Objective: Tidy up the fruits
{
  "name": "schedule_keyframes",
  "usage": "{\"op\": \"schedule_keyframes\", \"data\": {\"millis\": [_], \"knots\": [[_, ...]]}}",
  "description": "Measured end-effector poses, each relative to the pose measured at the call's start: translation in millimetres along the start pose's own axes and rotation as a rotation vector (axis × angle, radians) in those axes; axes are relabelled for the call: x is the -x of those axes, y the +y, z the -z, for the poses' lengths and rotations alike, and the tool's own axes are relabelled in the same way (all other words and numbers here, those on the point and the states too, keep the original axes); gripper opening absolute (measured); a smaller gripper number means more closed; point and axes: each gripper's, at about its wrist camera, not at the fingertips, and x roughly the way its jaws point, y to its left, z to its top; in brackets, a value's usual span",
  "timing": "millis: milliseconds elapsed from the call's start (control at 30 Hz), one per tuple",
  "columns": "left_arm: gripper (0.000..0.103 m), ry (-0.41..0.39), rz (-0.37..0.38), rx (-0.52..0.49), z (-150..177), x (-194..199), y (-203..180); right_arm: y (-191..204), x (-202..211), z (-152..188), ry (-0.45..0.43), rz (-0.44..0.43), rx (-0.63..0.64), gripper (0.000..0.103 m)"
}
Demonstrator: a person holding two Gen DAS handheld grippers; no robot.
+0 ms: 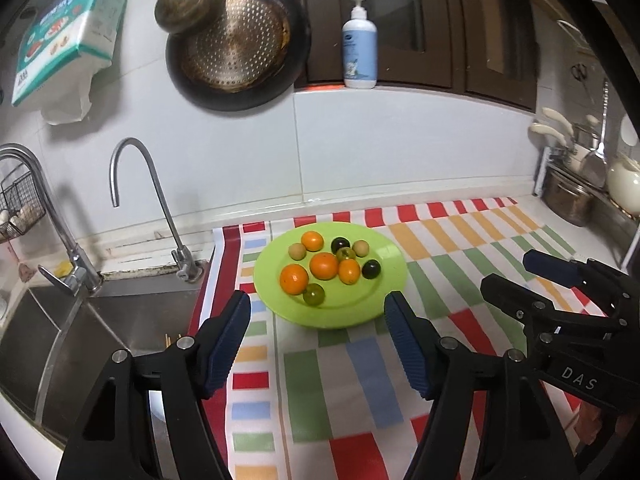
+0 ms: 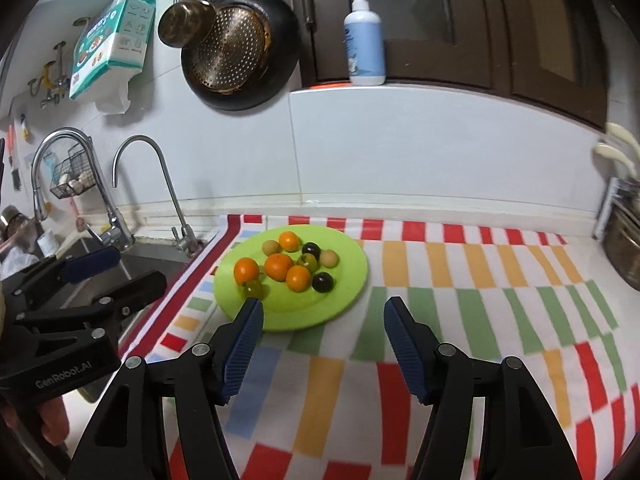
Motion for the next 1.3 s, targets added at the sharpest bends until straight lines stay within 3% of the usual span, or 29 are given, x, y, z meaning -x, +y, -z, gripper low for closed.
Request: {"op": "schedule_keyframes", "data": {"millis": [233,567,833,1300], "knots": [[0.089,-0.044,-0.040,0.036,19.3,49.9,-15.7,-2.8,52.9,20.0,-0.029,0.023,0.002,0.064],[0.101,-0.078,-0.088,0.061,46.5,112.6,-35.8,-8.7,120.1,49.6,-0.062,0.056,0.019,0.075],[0.103,-0.093,-0.110,0.060,56.8,147.9,-49.1,-10.9,156.8,62.1,-0.087,0.063,0.023,0.079],[0.103,-0.115,-0.121,0.048,62.1,170.9,-63.5,-16.2,184.5,71.2,-0.104,0.064,0.032,0.080]]}}
